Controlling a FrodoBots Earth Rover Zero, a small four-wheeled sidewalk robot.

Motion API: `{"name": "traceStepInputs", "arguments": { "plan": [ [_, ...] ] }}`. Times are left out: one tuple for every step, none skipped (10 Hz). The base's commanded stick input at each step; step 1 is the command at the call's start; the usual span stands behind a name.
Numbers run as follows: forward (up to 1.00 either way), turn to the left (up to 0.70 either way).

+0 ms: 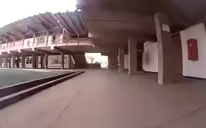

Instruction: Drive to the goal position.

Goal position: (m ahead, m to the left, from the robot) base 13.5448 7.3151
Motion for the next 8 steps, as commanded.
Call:
{"name": "traceStepInputs", "arguments": {
  "plan": [
    [0.5,0.0],
    [0.5,0.0],
    [0.5,0.0],
    [0.5,0.0],
    [0.5,0.0],
    [0.5,0.0],
    [0.5,0.0],
    [0.5,0.0]
  ]
}}
